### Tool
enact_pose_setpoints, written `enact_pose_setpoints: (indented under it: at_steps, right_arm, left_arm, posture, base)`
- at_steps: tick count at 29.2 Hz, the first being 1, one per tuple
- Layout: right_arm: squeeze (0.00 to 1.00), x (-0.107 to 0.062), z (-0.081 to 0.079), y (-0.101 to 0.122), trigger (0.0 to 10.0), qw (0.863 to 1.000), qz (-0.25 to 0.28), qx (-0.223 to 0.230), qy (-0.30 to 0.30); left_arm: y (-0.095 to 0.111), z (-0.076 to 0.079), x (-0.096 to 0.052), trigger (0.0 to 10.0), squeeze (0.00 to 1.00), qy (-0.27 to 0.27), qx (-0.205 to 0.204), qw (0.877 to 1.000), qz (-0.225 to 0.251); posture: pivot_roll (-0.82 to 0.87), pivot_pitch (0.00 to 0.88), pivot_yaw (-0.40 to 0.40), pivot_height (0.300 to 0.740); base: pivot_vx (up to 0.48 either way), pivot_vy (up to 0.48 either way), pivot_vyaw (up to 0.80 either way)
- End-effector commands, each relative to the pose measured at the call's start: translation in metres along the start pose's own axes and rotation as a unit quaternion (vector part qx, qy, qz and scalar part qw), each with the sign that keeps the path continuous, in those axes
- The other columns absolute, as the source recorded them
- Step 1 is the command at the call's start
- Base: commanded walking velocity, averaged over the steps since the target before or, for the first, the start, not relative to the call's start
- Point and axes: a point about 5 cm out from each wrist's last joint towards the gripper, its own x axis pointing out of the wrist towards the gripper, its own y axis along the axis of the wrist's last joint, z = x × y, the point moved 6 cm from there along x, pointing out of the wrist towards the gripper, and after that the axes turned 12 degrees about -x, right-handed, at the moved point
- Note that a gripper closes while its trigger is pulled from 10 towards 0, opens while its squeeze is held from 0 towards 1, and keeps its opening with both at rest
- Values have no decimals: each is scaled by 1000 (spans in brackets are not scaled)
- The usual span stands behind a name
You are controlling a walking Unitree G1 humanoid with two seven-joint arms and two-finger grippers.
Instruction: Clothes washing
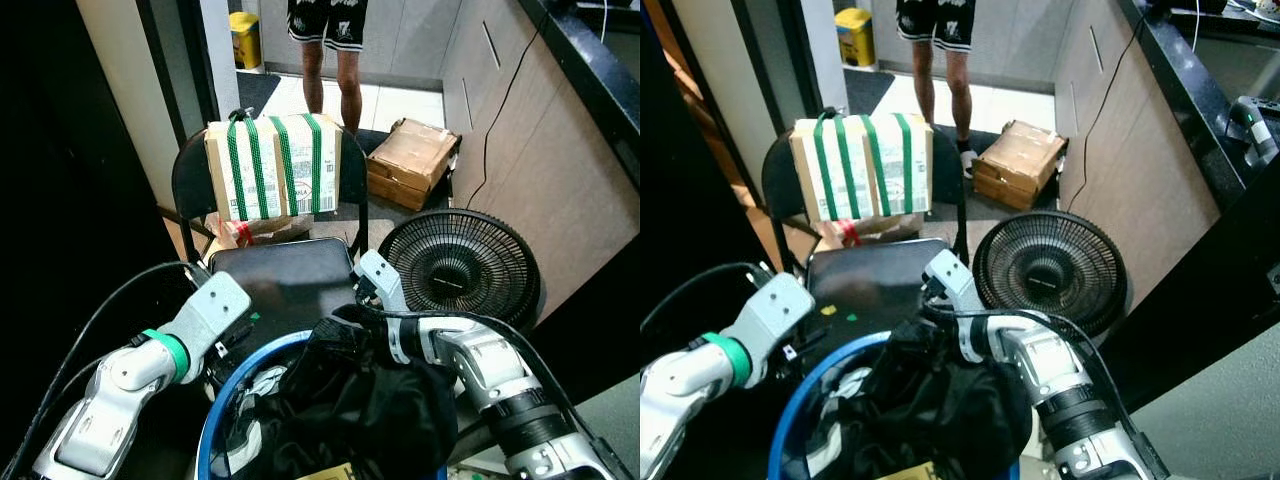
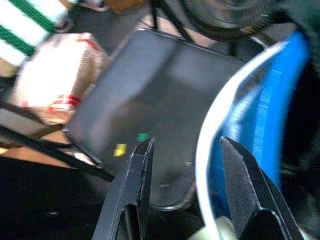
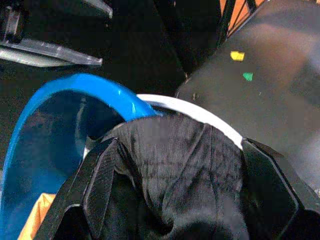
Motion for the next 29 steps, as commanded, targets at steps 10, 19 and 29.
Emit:
enact_pose_setpoints:
  at_steps: [10,19,29]
  right_arm:
    - [0,5,-3,-29,10000,998,-53,26,-7]
    - [0,7,-5,-40,2431,997,-68,33,-3]
    - [0,3,-17,-37,0,997,-53,33,44]
  left_arm:
    - [-6,7,0,10000,0,-20,1,1000,-17]
    - [-6,11,-1,10000,0,-31,-4,999,-20]
    - [-5,13,0,10000,0,-39,-4,999,-20]
  posture:
    - [132,70,53,740]
    - [135,76,54,740]
    - [135,75,58,740]
  base:
    - [0,0,0]
    - [0,0,0]
    - [0,0,0]
